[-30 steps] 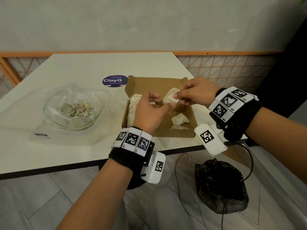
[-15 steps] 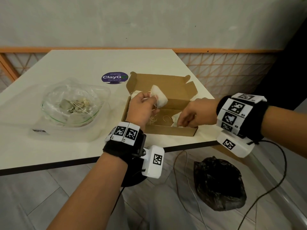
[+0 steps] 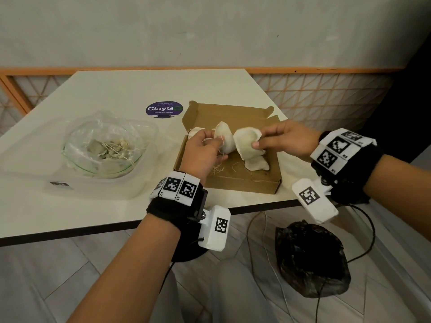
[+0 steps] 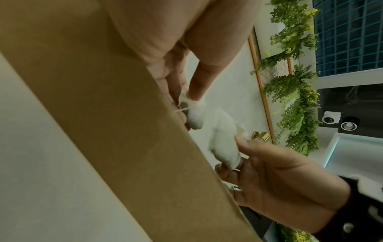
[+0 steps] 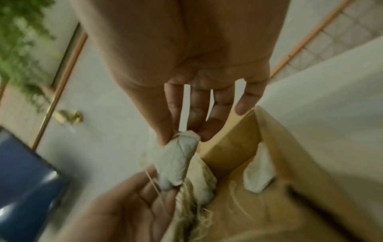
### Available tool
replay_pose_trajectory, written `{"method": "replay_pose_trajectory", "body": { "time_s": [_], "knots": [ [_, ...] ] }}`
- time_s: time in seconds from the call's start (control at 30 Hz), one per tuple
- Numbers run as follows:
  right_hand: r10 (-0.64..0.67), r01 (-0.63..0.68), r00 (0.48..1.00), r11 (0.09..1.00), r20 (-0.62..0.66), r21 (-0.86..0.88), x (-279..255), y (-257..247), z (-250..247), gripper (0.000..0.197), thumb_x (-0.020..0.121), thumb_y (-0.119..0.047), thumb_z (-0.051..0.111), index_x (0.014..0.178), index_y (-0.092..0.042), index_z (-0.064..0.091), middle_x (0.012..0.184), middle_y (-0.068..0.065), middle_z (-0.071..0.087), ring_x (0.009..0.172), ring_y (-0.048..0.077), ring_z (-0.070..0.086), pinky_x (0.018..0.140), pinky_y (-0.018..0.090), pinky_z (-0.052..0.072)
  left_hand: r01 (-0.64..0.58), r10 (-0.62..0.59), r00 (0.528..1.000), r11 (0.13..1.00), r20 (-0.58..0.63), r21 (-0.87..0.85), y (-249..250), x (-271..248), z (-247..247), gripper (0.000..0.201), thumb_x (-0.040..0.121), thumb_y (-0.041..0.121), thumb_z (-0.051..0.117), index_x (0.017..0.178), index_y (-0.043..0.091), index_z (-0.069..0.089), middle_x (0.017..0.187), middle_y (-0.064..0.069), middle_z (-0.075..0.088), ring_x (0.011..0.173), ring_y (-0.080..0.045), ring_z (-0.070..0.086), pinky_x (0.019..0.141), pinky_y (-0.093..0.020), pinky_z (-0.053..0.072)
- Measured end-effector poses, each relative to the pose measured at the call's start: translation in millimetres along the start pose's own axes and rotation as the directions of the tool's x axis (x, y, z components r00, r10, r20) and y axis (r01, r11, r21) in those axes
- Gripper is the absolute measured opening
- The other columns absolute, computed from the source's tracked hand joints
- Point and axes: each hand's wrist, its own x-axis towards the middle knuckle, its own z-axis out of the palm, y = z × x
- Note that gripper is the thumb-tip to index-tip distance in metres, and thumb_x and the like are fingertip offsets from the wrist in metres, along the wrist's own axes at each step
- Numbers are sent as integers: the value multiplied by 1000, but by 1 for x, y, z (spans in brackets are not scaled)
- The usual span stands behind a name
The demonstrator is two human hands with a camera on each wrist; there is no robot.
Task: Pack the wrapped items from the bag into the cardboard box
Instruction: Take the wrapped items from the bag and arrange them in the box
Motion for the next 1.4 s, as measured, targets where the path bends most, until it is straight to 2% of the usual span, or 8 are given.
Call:
{"method": "replay_pose_trajectory", "body": {
  "time_s": [0.1, 0.27, 0.43, 0.8, 1.1, 1.2, 1.3, 1.4],
  "knots": [
    [41, -60, 996, 968, 80, 245, 1, -6, 5, 9, 86, -3, 59, 88, -7, 67, 74, 3, 67, 63, 10, 57, 58, 14, 48, 5, -7, 999, 999, 49, 40, 0, -1, -1, 5, 92, 8, 54, 96, 9, 57, 92, -10, 56, 85, -20, 61, 71, -24, 58],
    [86, -118, 986, 965, 140, 235, 10, -10, 13, 11, 85, -1, 61, 93, -7, 65, 71, 2, 70, 56, 7, 63, 56, 14, 52, 10, -10, 991, 1000, 134, 1, 1, -3, -3, 10, 92, 6, 53, 92, 8, 63, 89, -12, 61, 82, -18, 64, 66, -21, 58],
    [97, -68, 989, 966, 108, -249, 17, -8, 14, 9, 83, -7, 66, 91, -10, 66, 83, 10, 69, 67, 14, 62, 76, 30, 54, 28, -27, 999, 996, 19, -87, 0, -1, -4, 17, 92, 5, 52, 77, 8, 58, 89, -15, 58, 77, -21, 64, 77, -30, 58],
    [73, 18, 996, 455, 57, -890, 10, 1, 32, 8, 85, -25, 58, 82, -22, 65, 84, -7, 63, 91, 17, 57, 97, 42, 24, 85, -85, 996, 988, 4, -132, 3, -1, -5, 17, 94, 6, 49, 83, 12, 61, 122, -25, 58, 105, -37, 64, 80, -33, 58],
    [19, -52, 994, 948, -108, -314, 17, -4, -5, 5, 88, -15, 61, 86, -12, 65, 84, 0, 66, 76, 10, 60, 77, 22, 48, 93, -94, 996, 982, 1, -167, 2, 2, -7, 17, 94, 6, 49, 108, 5, 59, 124, -23, 57, 105, -34, 64, 77, -30, 58],
    [67, -66, 996, 998, 51, -24, 13, -9, -8, 8, 90, -14, 58, 86, -14, 65, 73, -6, 71, 59, -1, 60, 57, 14, 41, 92, -94, 996, 981, -5, -171, 2, 3, -6, 15, 95, 6, 48, 105, 6, 59, 125, -23, 57, 106, -34, 64, 76, -30, 58],
    [105, -82, 970, 990, 217, -113, 13, -8, 1, 10, 90, -10, 58, 84, -14, 64, 72, -4, 72, 63, 4, 61, 64, 15, 46, 95, -98, 995, 980, -11, -174, 3, 3, -6, 13, 95, 6, 49, 101, 7, 59, 126, -23, 56, 107, -35, 63, 74, -29, 58],
    [96, -57, 989, 944, 108, -325, 16, -5, 11, 9, 88, -7, 58, 88, -10, 66, 73, -5, 67, 69, 6, 60, 78, 22, 49, 96, -100, 995, 980, -13, -173, 1, 3, -6, 20, 95, 7, 49, 112, 3, 59, 125, -22, 58, 107, -35, 63, 75, -29, 58]
  ]
}}
